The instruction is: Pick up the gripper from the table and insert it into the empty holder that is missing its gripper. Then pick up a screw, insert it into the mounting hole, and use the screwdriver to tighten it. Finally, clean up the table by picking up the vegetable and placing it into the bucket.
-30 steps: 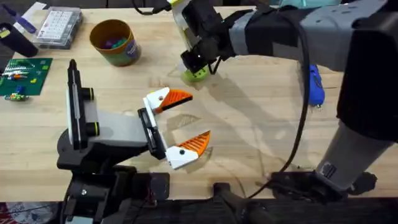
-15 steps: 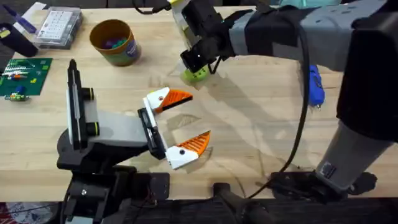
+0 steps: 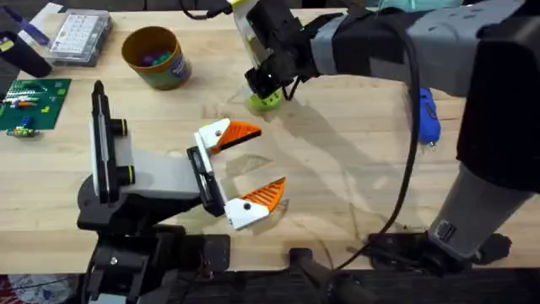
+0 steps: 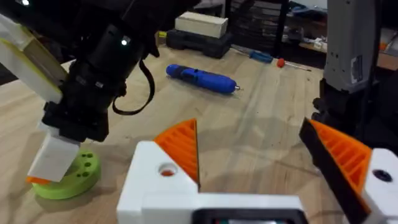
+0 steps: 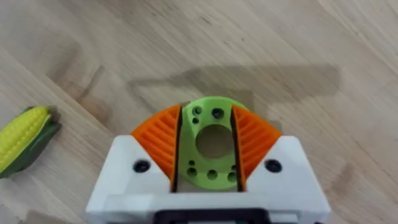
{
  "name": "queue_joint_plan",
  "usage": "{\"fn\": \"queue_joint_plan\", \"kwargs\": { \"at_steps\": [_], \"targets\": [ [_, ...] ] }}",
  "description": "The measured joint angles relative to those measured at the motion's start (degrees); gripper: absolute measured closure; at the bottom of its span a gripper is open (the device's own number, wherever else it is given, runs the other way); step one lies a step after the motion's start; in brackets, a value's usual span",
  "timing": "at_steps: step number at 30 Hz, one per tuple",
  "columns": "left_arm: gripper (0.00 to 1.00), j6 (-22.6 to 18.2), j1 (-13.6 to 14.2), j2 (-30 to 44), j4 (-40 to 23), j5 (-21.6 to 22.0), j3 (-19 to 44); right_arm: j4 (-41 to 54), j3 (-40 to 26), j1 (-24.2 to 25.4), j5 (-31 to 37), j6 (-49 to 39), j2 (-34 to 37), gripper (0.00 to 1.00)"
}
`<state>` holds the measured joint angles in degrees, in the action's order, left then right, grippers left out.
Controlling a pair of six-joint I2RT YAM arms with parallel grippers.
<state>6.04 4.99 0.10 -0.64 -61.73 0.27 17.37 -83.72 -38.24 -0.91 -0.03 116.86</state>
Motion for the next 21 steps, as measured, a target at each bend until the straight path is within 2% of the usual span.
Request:
{"fn": "queue_joint_plan", "kwargs": {
  "at_steps": [5, 9, 15, 21],
  "targets": [
    [0.010, 0.0, 0.0, 0.0, 0.0, 0.0, 0.0, 0.0, 0.0, 0.0, 0.0, 0.0, 0.0, 0.599],
    [0.010, 0.0, 0.0, 0.0, 0.0, 0.0, 0.0, 0.0, 0.0, 0.0, 0.0, -0.1, 0.0, 0.808],
    [0.010, 0.0, 0.0, 0.0, 0.0, 0.0, 0.0, 0.0, 0.0, 0.0, 0.0, 0.0, 0.0, 0.990],
    [0.010, 0.0, 0.0, 0.0, 0.0, 0.0, 0.0, 0.0, 0.0, 0.0, 0.0, 0.0, 0.0, 0.998]
  ]
}}
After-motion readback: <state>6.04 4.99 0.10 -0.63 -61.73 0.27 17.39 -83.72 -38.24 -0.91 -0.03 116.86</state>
